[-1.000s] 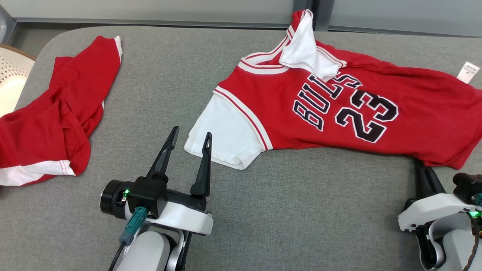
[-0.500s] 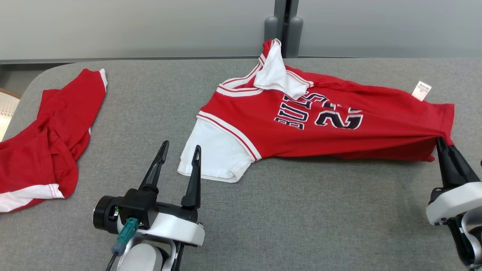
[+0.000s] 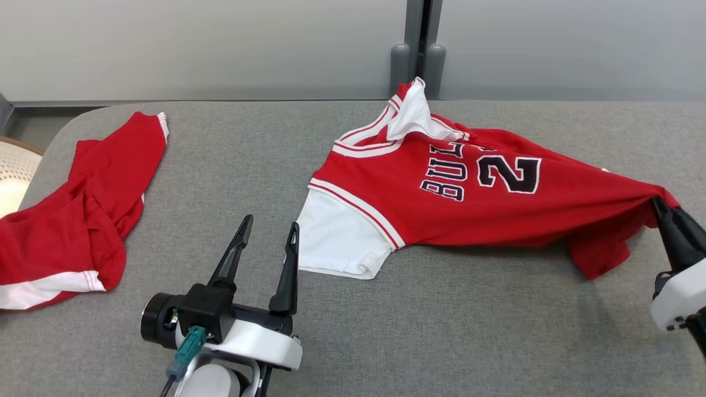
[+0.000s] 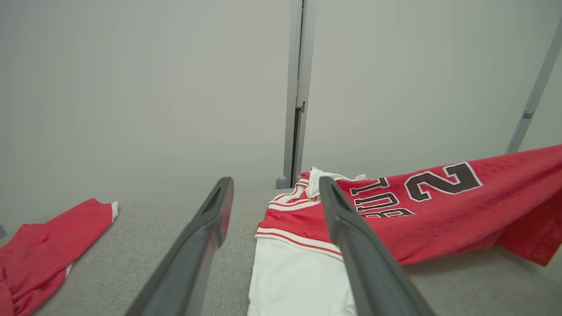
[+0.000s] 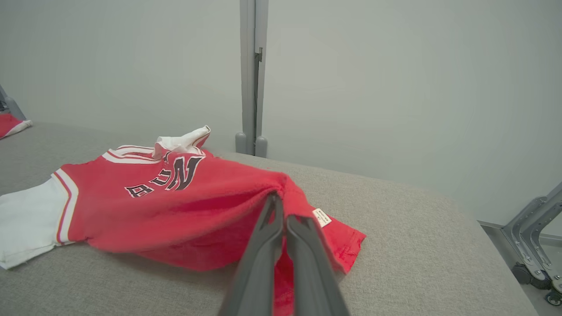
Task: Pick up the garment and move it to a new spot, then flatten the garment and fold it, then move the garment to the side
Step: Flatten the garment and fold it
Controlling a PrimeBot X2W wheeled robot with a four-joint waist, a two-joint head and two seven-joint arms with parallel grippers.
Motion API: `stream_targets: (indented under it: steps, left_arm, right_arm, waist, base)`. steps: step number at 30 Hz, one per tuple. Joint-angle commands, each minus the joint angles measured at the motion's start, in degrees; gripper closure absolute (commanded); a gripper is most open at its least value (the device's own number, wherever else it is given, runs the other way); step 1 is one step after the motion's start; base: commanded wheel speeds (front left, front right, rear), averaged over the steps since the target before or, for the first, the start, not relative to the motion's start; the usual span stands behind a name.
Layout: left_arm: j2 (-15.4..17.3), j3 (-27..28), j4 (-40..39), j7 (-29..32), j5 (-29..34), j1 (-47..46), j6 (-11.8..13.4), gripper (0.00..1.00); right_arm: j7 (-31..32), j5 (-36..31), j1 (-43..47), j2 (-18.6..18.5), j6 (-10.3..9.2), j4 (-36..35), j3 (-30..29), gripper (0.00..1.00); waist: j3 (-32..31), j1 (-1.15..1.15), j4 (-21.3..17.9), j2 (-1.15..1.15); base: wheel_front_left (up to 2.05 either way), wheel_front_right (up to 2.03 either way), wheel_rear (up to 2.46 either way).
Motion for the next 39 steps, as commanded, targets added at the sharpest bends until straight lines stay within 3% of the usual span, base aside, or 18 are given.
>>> stream_targets:
  steps: [1,13,21,22,23,30,39]
  left_arm:
    - [0.2,-0.12,-0.15,-0.03,0.15,0.02,0.0,0.0]
    - [0.19,-3.18,-0.26,-0.04,-0.54,-3.31,0.59,0.0]
    - [0.2,-5.34,-1.03,-0.03,-2.02,-5.39,2.08,0.0]
    - [0.19,-5.43,-1.09,-0.03,-2.15,-5.48,2.15,0.0]
    - [0.2,-5.55,-1.2,-0.04,-2.15,-5.46,2.26,0.0]
    - [0.2,-5.73,-1.01,-0.03,-2.4,-6.18,2.95,0.0]
    - [0.21,-3.72,-0.32,-0.03,-1.03,-5.43,2.2,0.0]
  right_arm:
    - [0.54,0.41,-1.63,-0.91,-0.02,1.0,0.0,1.0]
    - [4.64,5.46,-14.92,-8.6,-0.03,18.21,4.75,1.0]
    - [2.55,7.73,-22.97,-11.85,-0.03,31.06,7.82,1.0]
    - [2.24,7.92,-23.73,-12.03,-0.03,32.38,8.41,0.76]
    - [1.78,7.95,-24.36,-12.25,-0.03,33.69,9.04,0.0]
    - [-3.18,6.48,-27.56,-12.16,-0.03,40.59,10.22,0.0]
    - [-17.31,7.57,-25.56,-7.11,-0.03,42.23,8.38,0.0]
  waist:
    - [0.67,0.0,0.95,0.0]
    - [7.45,0.0,7.68,0.0]
    - [10.86,0.0,11.13,0.0]
    - [11.08,0.0,11.29,0.0]
    - [11.26,0.0,11.38,0.0]
    - [11.44,0.0,10.52,0.0]
    - [8.13,0.0,5.69,0.0]
  base:
    - [0.0,0.0,0.0]
    - [0.0,0.0,0.0]
    - [0.0,0.0,0.0]
    - [0.0,0.0,0.0]
    - [0.0,0.0,0.0]
    - [0.0,0.0,0.0]
    - [0.0,0.0,0.0]
